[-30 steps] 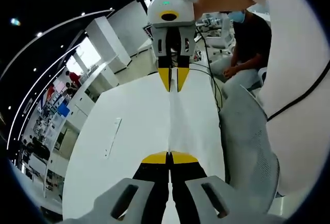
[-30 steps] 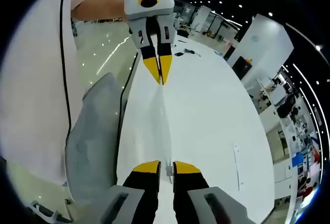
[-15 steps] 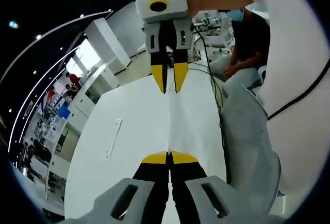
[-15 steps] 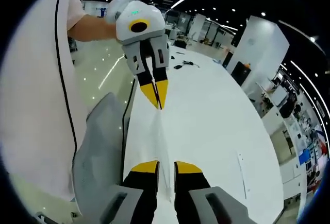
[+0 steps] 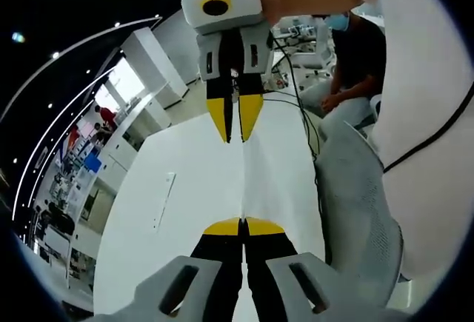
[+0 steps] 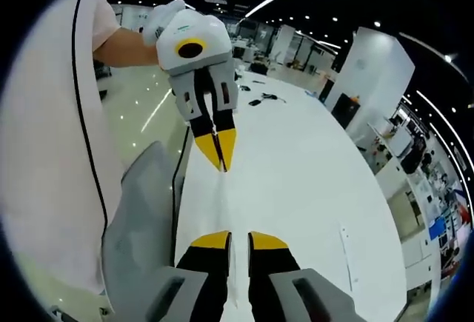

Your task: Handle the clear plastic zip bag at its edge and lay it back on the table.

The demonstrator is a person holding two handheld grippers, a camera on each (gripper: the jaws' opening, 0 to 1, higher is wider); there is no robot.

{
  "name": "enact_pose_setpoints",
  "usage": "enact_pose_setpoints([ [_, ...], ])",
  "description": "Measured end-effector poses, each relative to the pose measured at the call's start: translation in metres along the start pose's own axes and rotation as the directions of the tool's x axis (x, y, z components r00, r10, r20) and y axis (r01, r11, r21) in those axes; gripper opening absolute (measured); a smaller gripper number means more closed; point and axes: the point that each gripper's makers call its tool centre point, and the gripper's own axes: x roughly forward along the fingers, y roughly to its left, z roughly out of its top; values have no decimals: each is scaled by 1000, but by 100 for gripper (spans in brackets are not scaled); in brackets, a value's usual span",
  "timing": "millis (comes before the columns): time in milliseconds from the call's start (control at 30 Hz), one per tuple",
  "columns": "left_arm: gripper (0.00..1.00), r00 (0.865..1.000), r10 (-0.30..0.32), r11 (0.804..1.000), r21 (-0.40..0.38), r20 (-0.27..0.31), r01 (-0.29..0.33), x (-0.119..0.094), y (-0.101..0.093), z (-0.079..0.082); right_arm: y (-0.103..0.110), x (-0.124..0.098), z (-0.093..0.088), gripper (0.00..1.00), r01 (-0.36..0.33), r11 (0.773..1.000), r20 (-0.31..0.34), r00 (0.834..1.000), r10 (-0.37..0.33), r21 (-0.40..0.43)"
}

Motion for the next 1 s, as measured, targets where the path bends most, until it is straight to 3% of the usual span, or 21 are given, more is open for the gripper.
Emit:
enact_pose_setpoints([
  [333,0,1000,3,1000,-2,2,-3,0,0,2,1,4,0,5,-10,1000,-10,1000,10,-16],
  [1000,0,999,31,999,5,14,-32,-1,3,5,20,17,4,3,-94,995,-39,995,93,-17],
])
